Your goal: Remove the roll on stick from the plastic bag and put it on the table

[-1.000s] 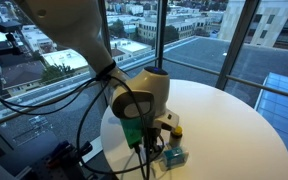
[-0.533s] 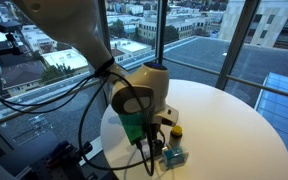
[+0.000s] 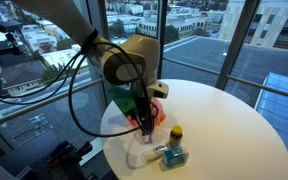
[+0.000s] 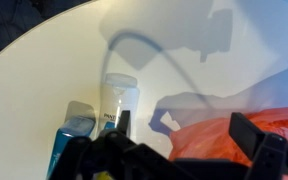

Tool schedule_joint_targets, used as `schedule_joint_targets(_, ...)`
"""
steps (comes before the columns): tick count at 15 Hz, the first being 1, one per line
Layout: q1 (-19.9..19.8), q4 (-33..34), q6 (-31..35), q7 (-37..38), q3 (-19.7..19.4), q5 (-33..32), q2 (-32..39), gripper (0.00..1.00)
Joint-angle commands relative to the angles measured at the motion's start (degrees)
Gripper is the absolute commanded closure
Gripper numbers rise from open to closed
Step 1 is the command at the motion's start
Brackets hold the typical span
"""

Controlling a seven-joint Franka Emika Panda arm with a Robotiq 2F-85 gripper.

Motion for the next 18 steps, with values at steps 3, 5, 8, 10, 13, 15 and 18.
schedule_joint_targets(3,2.57,-2.5,-7.56,1.8,2.89,-2.32,-10.6,0.0)
schedule_joint_targets(5,3.2,-2.84,-10.07,1.95,4.02,-2.09,-13.42,0.0)
schedule_joint_targets(8,3.76,-3.2,-13.37,2.16,5.48,-1.63,-17.31,0.0)
schedule_joint_targets(10,4.01,-2.86,-15.12,1.85,5.96,-1.03,-18.84,0.0)
schedule_joint_targets(13,4.09,-2.1,-16.69,0.87,5.93,-0.33,-18.94,0.0)
schedule_joint_targets(15,3.96,-2.05,-15.51,0.88,5.96,-0.86,-18.17,0.0)
schedule_joint_targets(18,3.96,-2.05,-15.59,0.88,5.96,-0.86,-18.15,0.0)
